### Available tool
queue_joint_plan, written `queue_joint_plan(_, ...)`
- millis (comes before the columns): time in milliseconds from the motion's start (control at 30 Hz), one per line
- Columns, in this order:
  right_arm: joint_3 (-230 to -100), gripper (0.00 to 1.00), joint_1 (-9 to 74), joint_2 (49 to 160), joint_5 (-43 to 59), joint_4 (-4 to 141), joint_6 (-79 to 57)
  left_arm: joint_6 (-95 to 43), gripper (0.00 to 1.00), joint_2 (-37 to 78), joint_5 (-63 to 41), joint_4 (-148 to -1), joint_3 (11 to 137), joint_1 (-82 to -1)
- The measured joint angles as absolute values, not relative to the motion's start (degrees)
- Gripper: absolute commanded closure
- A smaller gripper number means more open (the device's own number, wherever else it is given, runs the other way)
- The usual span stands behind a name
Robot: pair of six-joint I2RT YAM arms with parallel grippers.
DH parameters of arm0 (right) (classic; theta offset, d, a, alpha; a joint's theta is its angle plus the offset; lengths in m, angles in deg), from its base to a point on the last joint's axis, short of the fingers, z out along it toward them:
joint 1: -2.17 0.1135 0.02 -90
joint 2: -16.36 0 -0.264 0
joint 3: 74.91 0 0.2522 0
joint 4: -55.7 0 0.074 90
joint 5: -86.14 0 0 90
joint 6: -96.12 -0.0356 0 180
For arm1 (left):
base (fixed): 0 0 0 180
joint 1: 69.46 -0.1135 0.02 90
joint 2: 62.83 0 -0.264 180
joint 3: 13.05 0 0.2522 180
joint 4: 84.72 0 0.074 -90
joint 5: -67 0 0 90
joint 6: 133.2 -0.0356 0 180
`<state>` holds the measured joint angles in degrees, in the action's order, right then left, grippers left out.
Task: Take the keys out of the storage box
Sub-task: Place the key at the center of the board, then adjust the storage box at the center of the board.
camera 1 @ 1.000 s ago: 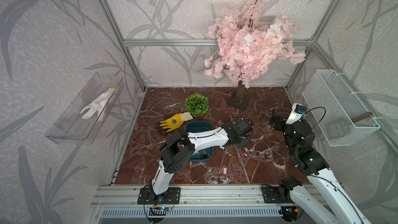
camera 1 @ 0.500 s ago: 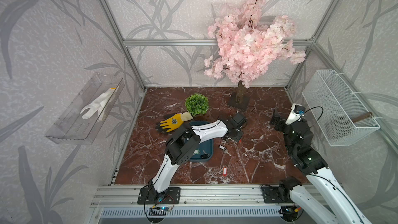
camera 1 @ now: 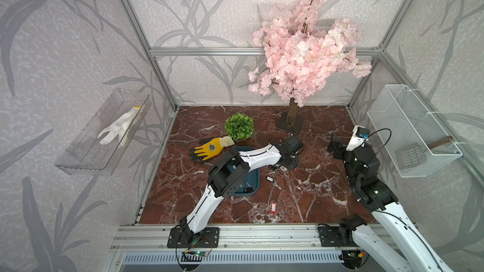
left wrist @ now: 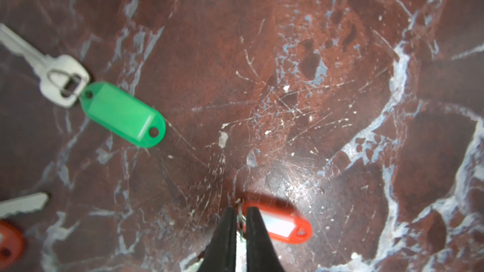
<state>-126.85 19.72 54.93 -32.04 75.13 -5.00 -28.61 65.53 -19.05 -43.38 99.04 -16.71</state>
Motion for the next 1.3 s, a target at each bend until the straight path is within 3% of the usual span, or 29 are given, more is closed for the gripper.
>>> queue_joint_plan(267, -126.8, 0.01, 19.7, 55.3, -31.9, 75.1, -4.8, -27.7, 0.61, 60.5, -19.6, -42.7, 95.6, -17.6)
queue_joint_plan(533, -126.8, 0.01, 19.6, 57.4, -27.4, 73.8, -4.2, -24.9, 0.38, 37.8, -21.0, -43.6, 83.2, -21.8)
queue_joint_plan(767, -126.6, 0.01, 19.4, 59.2, -21.6, 70.7, -4.1, -21.2, 0.21, 20.8, -28.3, -41.6, 70.9, -27.4)
queue_joint_plan(1033, -126.4, 0.01, 19.3, 62.1, -19.7, 68.7, -4.8, -17.0, 0.12, 5.5, -34.2, -32.0, 62.7, -34.3)
queue_joint_plan(1300, -126.3, 0.01, 19.3, 63.4, -19.3, 67.7, -5.5, -11.5, 0.11, -3.5, -34.7, -24.5, 54.8, -42.3)
